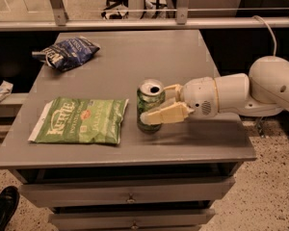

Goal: Move green can near green jalapeno chip bag

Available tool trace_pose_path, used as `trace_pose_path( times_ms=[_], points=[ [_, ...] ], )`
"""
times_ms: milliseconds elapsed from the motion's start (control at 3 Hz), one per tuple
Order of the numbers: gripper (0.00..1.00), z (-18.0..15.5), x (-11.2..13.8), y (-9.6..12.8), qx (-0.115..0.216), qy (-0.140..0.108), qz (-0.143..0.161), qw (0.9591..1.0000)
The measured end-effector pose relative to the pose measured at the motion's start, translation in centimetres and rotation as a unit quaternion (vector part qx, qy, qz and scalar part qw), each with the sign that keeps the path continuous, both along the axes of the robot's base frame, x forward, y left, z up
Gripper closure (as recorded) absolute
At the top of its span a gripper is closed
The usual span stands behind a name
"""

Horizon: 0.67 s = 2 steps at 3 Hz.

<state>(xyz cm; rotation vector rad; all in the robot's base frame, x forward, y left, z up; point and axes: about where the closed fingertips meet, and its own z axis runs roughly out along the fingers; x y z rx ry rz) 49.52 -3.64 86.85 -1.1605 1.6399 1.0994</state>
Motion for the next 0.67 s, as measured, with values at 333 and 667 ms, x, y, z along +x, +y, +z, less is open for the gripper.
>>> trace_pose_path(
  times_ms=[333, 667],
  points=[
    [0.0, 0.4, -0.3, 0.1, 0.001, -0.007, 0.015, 0.9999],
    [0.0, 1.2, 0.0, -1.2, -0.013, -0.023, 0.024, 0.9994]
  ],
)
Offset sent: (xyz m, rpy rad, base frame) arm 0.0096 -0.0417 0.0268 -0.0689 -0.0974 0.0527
